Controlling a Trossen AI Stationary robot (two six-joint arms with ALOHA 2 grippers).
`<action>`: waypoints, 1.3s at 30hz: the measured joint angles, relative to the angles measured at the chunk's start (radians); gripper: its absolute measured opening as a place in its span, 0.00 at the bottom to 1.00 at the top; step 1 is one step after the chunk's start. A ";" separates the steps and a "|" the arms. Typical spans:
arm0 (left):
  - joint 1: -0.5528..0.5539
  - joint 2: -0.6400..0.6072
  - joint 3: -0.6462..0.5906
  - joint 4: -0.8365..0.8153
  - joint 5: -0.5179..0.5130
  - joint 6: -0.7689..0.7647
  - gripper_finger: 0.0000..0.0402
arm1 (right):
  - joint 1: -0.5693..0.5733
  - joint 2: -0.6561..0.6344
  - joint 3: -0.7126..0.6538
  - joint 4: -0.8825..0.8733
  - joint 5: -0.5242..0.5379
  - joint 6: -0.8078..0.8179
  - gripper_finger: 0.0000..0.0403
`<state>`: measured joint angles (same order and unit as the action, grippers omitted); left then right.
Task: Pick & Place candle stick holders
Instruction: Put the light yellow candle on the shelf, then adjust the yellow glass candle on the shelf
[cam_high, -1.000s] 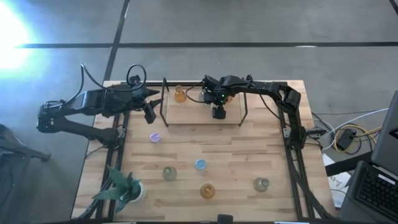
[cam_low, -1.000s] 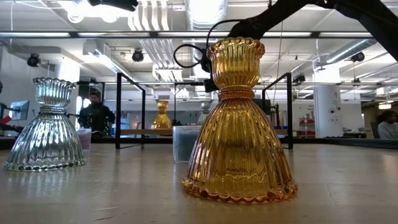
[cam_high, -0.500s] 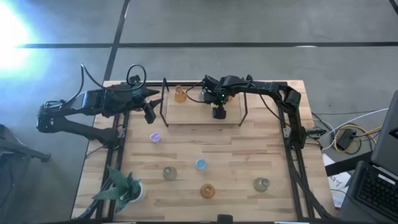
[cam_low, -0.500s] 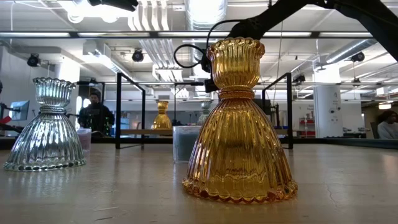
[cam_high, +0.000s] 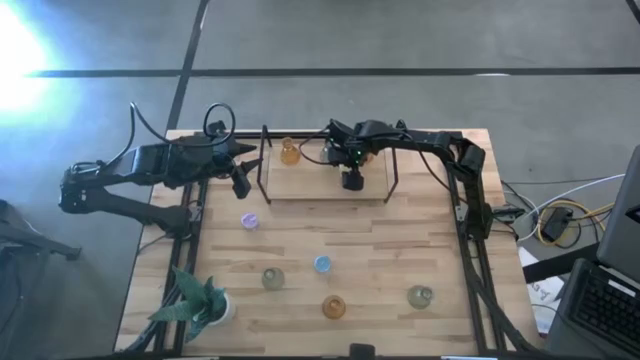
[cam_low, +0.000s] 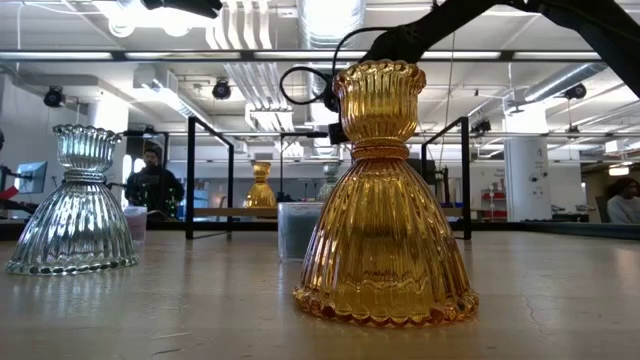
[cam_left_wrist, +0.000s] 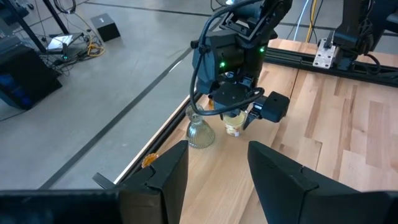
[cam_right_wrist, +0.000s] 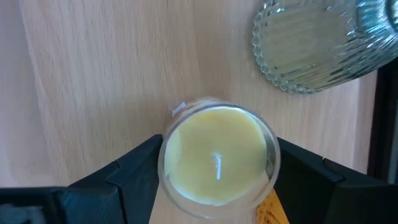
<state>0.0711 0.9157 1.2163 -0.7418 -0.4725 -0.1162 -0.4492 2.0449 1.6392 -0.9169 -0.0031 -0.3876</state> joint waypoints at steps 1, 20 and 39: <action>0.000 0.000 0.000 0.000 0.000 0.000 0.43 | 0.000 0.000 0.006 0.000 0.001 0.000 0.67; 0.000 0.000 0.000 -0.008 0.000 0.000 0.43 | 0.005 -0.002 0.222 -0.226 0.003 0.017 0.66; 0.000 0.000 0.000 -0.008 0.000 0.003 0.43 | -0.115 0.038 0.362 -0.207 0.006 -0.012 0.44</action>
<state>0.0708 0.9157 1.2163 -0.7498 -0.4725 -0.1131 -0.5646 2.0834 2.0007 -1.1240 0.0032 -0.4000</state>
